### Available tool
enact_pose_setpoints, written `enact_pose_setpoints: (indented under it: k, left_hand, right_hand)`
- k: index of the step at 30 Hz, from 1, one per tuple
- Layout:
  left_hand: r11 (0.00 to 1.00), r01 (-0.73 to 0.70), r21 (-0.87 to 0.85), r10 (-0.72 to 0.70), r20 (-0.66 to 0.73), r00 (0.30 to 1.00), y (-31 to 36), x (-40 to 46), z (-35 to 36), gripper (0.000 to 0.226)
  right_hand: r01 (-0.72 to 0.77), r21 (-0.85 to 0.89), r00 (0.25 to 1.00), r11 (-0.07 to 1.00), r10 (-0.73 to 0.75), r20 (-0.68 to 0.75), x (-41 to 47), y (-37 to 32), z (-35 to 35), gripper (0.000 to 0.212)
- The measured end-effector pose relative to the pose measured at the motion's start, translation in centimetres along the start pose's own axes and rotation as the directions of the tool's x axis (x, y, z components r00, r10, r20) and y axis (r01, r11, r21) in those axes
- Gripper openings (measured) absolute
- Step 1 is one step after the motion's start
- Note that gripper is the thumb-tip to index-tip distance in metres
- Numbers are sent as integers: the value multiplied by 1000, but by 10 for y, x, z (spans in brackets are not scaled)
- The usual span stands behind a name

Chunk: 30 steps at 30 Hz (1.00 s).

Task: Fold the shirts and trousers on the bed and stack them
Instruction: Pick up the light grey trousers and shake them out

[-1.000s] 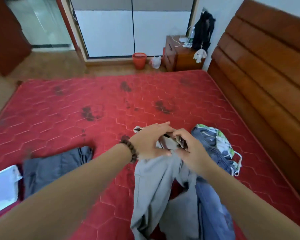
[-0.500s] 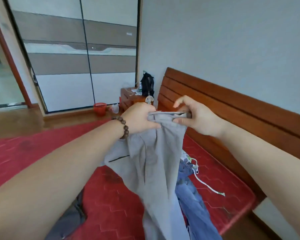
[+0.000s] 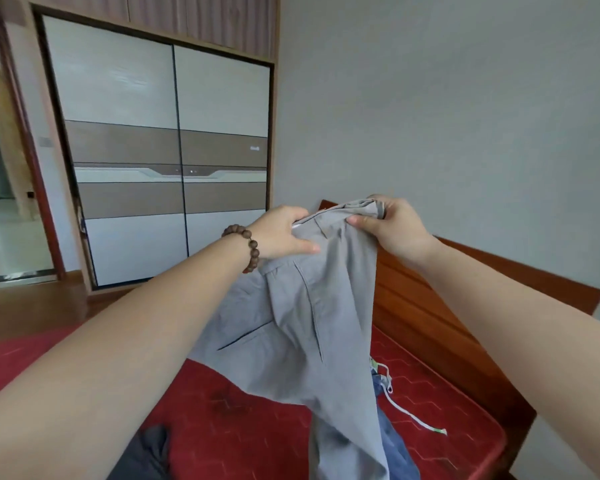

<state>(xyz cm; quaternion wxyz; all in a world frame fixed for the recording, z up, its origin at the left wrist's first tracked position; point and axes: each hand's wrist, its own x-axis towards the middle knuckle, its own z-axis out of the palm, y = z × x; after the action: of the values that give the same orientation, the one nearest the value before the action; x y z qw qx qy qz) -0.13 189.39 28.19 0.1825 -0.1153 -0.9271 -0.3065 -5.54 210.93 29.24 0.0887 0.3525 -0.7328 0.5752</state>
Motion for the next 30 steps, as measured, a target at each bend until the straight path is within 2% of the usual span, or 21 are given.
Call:
enact_pose_setpoints:
  k: [3,6,8,11,14,16,18,20,23,25,27,28,30]
  left_hand:
    - [993,114,-13,-113,88,990,-14,-23,-1,45]
    - [970,236,66,-243,138,960,-25,-51,22,35]
    - [946,300,123,-313,98,945,-31,-61,46,28]
    - [929,356,100,-361,43,932,-43,-68,73,22]
    - [919,388,-74,-392,-58,918,-40,-66,71,21]
    - [909,358,-214,-392,-146,908,-25,-59,53,17]
    - [911,300,-285,-368,-226,902,-11,-46,33,8]
    - [901,266,-342,-366,-270,891,5,-36,16,20]
    - [848,156,-507,-371,-358,857,37,-28,-7,15]
    - [749,-24,-663,-366,-443,818,65,-25,-21,11]
    - [582,-158,-798,-384,-441,811,82,-22,-18,4]
    - [541,-149,-828,-400,-409,820,86,-23,-11,1]
    - [591,-68,-803,-412,-374,831,86,-29,2,3]
  right_hand:
    - [51,27,997,998,-49,-67,9,-20,-23,16]
    - [59,70,996,996,-55,-64,10,-37,-48,15]
    - [67,65,997,996,-63,-53,10,-44,-64,13]
    - [51,11,994,999,-49,-93,7,-40,-94,16]
    - [-17,-40,984,999,9,-179,-4,-22,-140,13]
    - [-61,-65,969,996,44,-242,-19,-10,-167,11]
    - [-99,-80,949,992,70,-306,-37,1,-186,12]
    - [-125,-41,933,991,103,-345,-52,9,-197,13]
    - [-128,42,910,991,134,-392,-67,0,-214,13]
    - [-20,109,904,994,65,-422,-72,-13,-226,8]
    - [88,196,891,977,11,-454,-77,-17,-227,10]
    - [82,221,891,972,28,-454,-79,-13,-223,11]
    - [-35,173,909,984,104,-404,-87,-4,-213,13]
